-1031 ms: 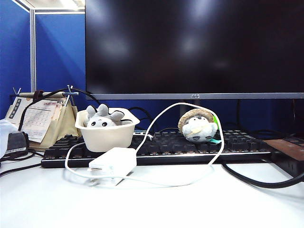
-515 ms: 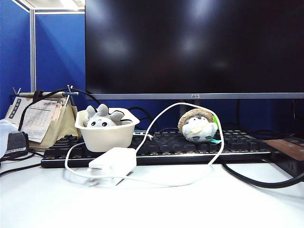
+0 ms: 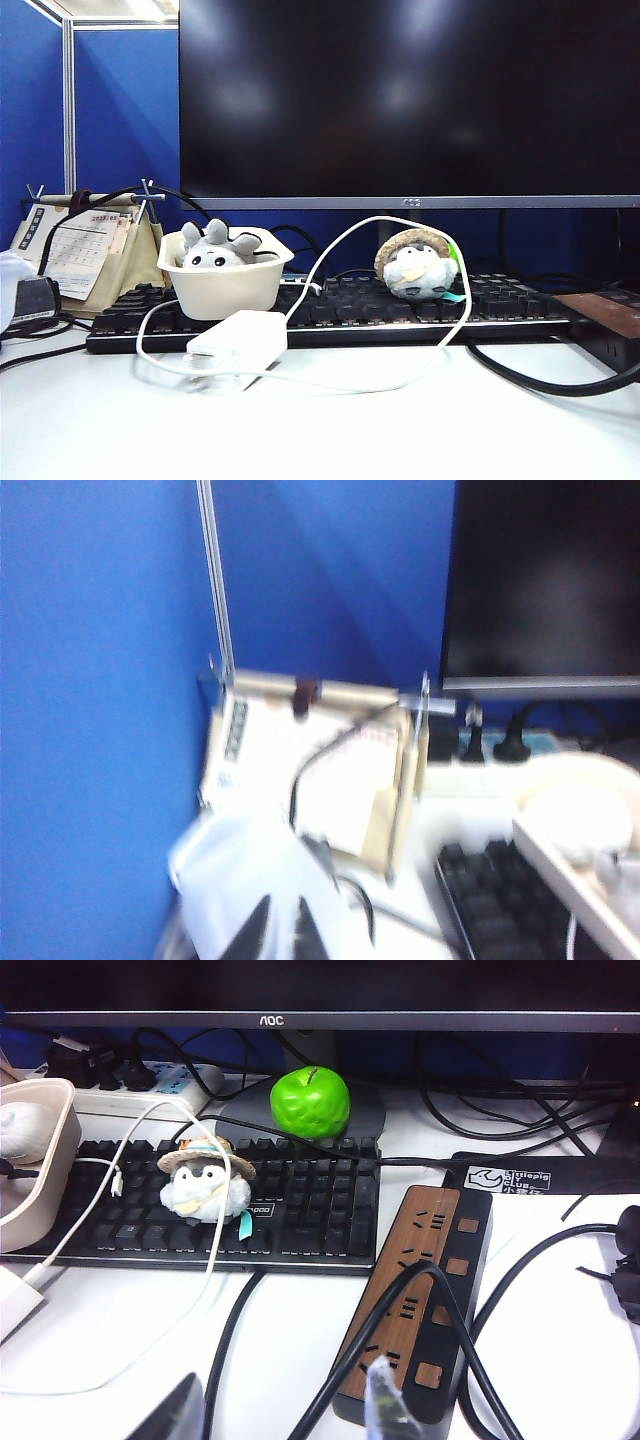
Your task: Identity fluffy octopus among items on the table, put them into the paper lunch box.
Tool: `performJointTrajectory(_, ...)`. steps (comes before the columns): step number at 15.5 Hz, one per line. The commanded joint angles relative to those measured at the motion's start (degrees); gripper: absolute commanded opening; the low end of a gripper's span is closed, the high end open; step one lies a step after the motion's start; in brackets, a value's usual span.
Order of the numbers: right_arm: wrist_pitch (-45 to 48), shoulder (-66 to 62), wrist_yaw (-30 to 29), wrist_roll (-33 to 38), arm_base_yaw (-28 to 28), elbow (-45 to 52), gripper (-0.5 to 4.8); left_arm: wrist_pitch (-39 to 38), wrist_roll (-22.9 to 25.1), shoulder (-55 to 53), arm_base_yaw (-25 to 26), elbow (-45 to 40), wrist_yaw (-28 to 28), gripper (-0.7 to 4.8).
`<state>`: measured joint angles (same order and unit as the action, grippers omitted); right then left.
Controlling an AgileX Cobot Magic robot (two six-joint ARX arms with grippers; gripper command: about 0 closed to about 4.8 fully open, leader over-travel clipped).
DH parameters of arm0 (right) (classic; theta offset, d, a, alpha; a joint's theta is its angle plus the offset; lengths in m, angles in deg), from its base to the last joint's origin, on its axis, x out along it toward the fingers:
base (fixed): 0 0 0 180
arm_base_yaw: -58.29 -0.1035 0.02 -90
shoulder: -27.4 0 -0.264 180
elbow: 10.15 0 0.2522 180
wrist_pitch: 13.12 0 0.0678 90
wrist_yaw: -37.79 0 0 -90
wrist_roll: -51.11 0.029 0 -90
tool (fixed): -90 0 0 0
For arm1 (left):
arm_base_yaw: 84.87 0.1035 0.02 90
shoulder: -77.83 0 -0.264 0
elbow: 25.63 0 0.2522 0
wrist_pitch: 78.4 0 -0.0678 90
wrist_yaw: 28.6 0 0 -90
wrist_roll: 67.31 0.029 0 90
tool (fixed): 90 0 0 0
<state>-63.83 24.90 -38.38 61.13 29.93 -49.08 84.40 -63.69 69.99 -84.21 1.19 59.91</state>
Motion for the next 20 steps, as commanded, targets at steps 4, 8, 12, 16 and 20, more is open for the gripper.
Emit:
performJointTrajectory(4,0.79,-0.02,0.17,0.07,0.0,-0.09,2.12,5.42,-3.21,1.75,-0.11,-5.09,-1.75,0.3)
performJointTrajectory(8,0.76,0.02,0.2,0.04,0.0,-0.09,2.12,7.34,-3.19,3.52,-0.11,-6.86,-1.73,0.3)
performJointTrajectory(12,0.79,0.02,0.2,0.04,0.0,-0.09,2.12,7.89,-3.58,4.59,-0.11,-8.5,-1.29,0.3)
performJointTrajectory(16,0.76,0.02,0.2,0.07,0.0,-0.09,2.12,8.09,-4.09,7.65,-0.07,-10.01,-1.11,0.3)
performJointTrajectory(20,0.76,0.04,0.2,0.04,0.0,-0.09,2.12,9.66,-4.83,7.65,-0.09,-12.09,-1.11,0.3)
